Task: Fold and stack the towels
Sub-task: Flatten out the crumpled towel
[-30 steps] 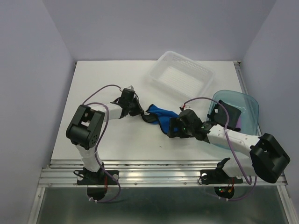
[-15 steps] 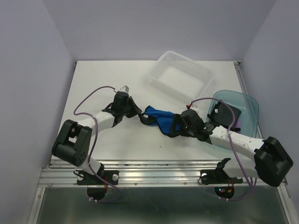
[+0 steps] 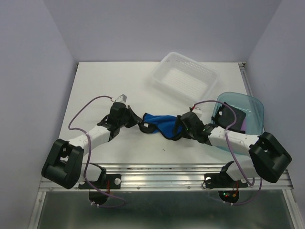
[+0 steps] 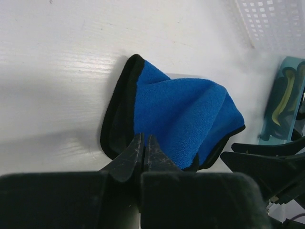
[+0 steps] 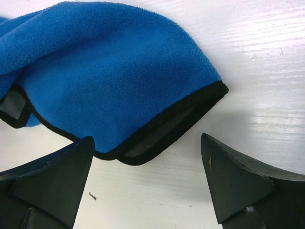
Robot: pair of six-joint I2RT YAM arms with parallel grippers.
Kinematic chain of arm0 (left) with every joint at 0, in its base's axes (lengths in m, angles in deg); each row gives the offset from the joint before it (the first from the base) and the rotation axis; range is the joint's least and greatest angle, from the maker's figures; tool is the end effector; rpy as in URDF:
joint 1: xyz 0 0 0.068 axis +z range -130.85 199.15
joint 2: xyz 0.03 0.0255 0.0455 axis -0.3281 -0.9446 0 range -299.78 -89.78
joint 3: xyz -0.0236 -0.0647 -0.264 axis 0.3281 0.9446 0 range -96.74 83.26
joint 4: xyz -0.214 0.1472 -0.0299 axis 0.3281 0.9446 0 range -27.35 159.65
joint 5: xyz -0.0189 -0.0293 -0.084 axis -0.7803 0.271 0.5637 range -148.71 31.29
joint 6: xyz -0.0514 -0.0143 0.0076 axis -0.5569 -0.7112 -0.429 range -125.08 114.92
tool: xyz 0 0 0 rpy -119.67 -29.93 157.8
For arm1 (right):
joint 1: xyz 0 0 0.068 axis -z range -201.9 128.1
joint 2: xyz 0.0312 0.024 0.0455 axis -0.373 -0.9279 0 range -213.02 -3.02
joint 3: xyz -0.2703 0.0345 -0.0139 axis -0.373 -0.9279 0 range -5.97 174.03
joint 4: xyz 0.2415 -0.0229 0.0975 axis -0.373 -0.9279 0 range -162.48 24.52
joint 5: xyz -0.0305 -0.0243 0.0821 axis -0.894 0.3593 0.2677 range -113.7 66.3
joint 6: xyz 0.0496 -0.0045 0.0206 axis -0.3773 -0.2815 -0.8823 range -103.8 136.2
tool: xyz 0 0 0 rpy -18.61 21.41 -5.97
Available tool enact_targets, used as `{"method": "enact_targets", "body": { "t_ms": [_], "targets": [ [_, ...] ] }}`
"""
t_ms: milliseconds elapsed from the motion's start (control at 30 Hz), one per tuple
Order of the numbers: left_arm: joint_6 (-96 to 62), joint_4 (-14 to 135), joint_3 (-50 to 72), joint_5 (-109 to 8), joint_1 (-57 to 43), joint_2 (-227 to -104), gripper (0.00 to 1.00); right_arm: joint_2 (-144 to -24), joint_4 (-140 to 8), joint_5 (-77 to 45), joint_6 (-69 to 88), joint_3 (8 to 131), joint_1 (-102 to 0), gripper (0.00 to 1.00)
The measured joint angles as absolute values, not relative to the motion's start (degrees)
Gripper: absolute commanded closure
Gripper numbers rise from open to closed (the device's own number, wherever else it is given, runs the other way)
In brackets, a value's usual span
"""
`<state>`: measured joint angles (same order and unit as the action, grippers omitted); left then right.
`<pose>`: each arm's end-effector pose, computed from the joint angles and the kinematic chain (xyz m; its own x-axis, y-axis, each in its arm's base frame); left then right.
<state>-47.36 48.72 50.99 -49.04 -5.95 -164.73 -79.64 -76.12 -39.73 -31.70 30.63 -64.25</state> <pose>0.2401 -0.1190 0.1941 -0.6934 -0.4075 -0.5943 0.1151 0.7515 -0.6496 0.1941 0.1637 0.1751 -0.7675 0.2653 -0.5835 0.0768 0.9419 0.3271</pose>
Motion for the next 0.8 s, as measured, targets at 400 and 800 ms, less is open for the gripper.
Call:
{"method": "enact_targets", "body": {
  "t_ms": [400,800],
  "targets": [
    [-47.41,48.74,51.01,-49.13,-6.04,-163.62,1.00,-82.81,-69.89,-42.46,-31.37,30.83,-64.25,0.04],
    [-47.36,48.76,51.01,-49.13,-6.04,-163.84,1.00,-84.29,-64.23,-44.34,-31.35,31.07,-64.25,0.08]
  ]
}}
